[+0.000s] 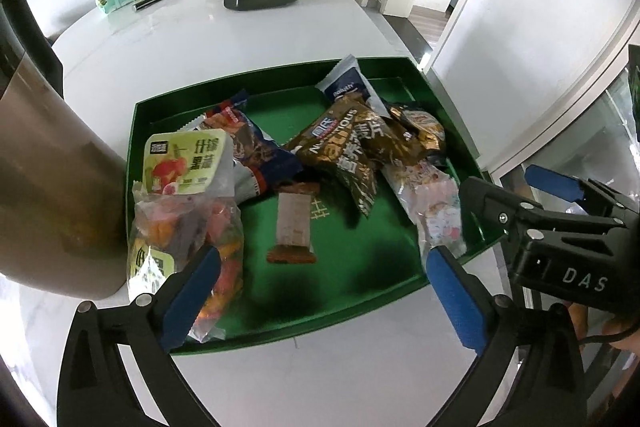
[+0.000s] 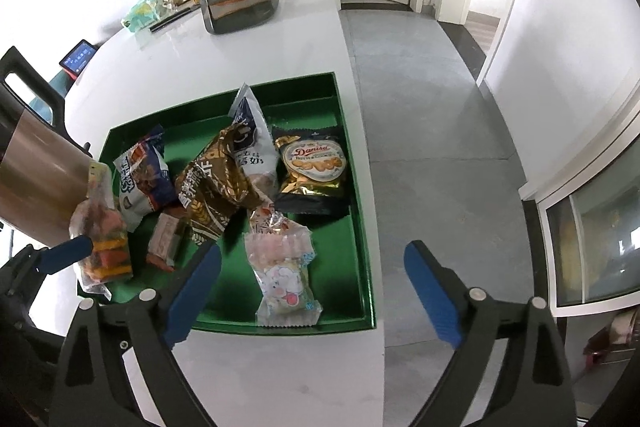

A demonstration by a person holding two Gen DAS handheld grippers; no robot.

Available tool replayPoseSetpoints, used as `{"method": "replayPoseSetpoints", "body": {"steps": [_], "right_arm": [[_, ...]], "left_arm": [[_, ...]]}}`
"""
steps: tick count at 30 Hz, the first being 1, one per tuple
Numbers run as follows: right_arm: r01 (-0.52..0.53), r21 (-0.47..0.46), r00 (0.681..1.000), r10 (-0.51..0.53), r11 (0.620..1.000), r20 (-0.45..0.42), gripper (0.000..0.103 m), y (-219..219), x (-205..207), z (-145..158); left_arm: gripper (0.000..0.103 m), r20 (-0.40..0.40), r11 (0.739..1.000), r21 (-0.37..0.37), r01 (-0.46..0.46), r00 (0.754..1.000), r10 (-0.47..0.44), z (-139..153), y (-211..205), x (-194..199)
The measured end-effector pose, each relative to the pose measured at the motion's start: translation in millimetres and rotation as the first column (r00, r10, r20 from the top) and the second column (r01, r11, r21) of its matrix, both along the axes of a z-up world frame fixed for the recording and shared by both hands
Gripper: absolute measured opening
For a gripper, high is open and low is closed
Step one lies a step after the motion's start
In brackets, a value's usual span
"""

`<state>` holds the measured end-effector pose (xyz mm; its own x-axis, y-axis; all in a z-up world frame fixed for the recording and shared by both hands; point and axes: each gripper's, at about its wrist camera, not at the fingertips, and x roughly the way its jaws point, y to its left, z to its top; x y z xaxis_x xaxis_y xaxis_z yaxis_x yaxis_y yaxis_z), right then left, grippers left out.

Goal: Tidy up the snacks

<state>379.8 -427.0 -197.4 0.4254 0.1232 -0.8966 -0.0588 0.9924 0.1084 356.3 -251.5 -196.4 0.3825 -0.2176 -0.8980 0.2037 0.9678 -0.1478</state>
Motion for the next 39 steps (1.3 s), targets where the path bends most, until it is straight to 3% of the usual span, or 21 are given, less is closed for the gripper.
{"method": "replayPoseSetpoints", "body": {"steps": [17,26,31,34,39], "right_arm": [[0.015,0.001,0.996,-0.015,1.0,0.093,0.103,21.3,-48.7,46.6],[-0.012,0.027,0.98,0.006,1.0,0.2,0.103,85.9,-115.9,99.3],[-0.018,-0.007,0.963,0.019,1.0,0.27,0.103,127.7,-165.0,131.7],[-0.024,-0.017,0.954,0.028,1.0,0.298,0.103,155.6,-198.6,148.5],[-0.014,-0.023,0.945,0.021,1.0,0.326,0.103,192.5,-249.9,165.2]], "left_arm": [[0.101,0.086,1.0,0.007,0.005,0.996,-0.005,47.2,25.7,-47.2],[0.101,0.167,0.997,0.065,-0.037,0.986,0.026,88.1,99.9,-108.0],[0.101,0.217,0.996,0.078,-0.043,0.976,0.025,112.9,145.7,-152.2],[0.101,0.269,0.992,0.124,-0.034,0.963,-0.001,128.3,170.2,-179.9],[0.101,0.299,0.996,0.074,-0.05,0.954,0.026,145.5,212.9,-212.5]]}}
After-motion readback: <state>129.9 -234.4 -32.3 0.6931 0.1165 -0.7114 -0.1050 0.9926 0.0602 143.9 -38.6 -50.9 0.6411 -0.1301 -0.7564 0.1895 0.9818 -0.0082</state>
